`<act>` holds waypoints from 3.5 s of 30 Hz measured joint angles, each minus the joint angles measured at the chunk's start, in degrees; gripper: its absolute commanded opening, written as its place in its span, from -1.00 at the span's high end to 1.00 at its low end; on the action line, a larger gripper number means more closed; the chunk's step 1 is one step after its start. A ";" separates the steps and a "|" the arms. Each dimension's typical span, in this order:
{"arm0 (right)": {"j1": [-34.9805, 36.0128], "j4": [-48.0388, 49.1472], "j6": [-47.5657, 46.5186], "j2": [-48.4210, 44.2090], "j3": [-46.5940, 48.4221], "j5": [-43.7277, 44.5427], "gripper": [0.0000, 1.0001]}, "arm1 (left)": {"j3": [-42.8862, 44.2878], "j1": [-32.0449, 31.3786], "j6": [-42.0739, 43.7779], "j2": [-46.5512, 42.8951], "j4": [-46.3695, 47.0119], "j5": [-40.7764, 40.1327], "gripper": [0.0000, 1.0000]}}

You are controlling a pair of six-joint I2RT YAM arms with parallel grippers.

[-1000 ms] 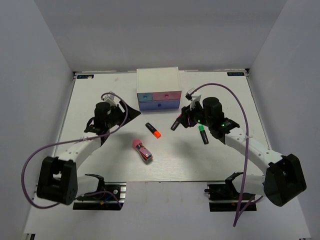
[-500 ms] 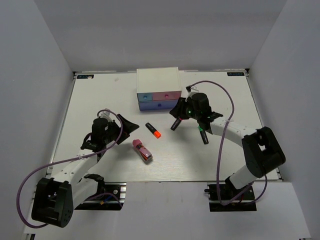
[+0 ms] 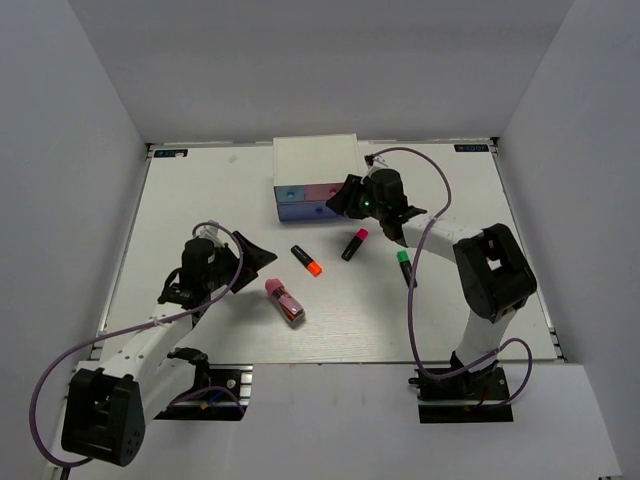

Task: Sort the stationery into containers
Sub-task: Open the drawer in the storage box.

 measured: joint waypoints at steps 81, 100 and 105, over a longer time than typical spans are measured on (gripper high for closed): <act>-0.26 4.17 3.28 -6.67 -10.58 0.76 0.89 | -4.04 -0.11 -5.33 -3.13 -6.69 -0.42 -1.00; 0.37 2.34 2.21 -10.25 -13.90 1.88 -0.44 | 0.33 -0.50 -5.42 8.79 -9.51 -0.39 -1.00; 0.37 0.96 1.44 -15.93 -18.47 1.68 -0.47 | 5.27 -0.68 -5.18 13.81 -12.44 -0.70 -1.00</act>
